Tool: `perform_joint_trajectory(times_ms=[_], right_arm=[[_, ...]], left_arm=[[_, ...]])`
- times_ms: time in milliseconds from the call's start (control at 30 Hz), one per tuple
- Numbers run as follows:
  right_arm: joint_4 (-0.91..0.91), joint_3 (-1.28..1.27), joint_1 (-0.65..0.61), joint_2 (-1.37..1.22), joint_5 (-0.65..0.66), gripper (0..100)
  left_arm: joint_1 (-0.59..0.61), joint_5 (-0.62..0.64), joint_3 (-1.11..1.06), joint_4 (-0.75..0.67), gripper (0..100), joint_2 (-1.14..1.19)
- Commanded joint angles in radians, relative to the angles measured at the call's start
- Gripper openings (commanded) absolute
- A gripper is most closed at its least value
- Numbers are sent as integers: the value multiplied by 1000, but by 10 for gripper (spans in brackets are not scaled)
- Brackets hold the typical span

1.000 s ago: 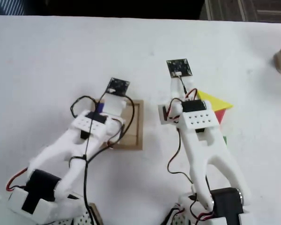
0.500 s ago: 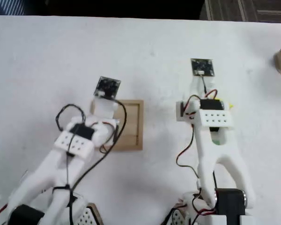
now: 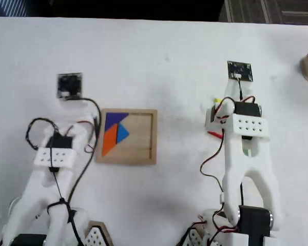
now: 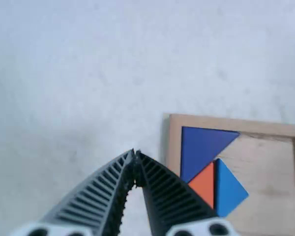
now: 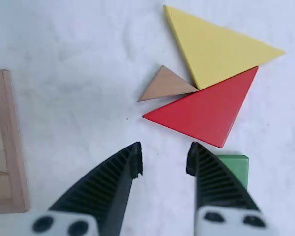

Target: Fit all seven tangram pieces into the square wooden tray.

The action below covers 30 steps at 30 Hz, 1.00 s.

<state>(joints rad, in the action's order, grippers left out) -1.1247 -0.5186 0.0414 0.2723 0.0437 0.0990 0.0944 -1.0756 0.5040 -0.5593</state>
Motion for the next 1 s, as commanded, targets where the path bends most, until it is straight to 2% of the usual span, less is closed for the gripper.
perform_joint_trajectory(times_ms=[0, 267, 333, 433, 500, 767, 967], right_arm=[[-4, 43, 8, 10, 6, 152], [131, -3, 4, 8, 25, 152], [179, -18, -10, -7, 123, 152], [208, -15, -62, -82, 342, 152], [208, 3, -91, -151, 420, 152], [183, 226, -13, -430, 436, 152], [108, 373, -4, -570, 436, 152]], left_arm=[[38, -5, 34, -63, 24, -33], [35, -3, 31, -68, 24, -31], [35, -3, 28, -68, 24, -31], [35, -3, 26, -68, 24, -21], [35, -3, 35, -68, 24, 19], [42, -6, 169, -61, 24, 234], [42, -9, 186, -60, 24, 259]])
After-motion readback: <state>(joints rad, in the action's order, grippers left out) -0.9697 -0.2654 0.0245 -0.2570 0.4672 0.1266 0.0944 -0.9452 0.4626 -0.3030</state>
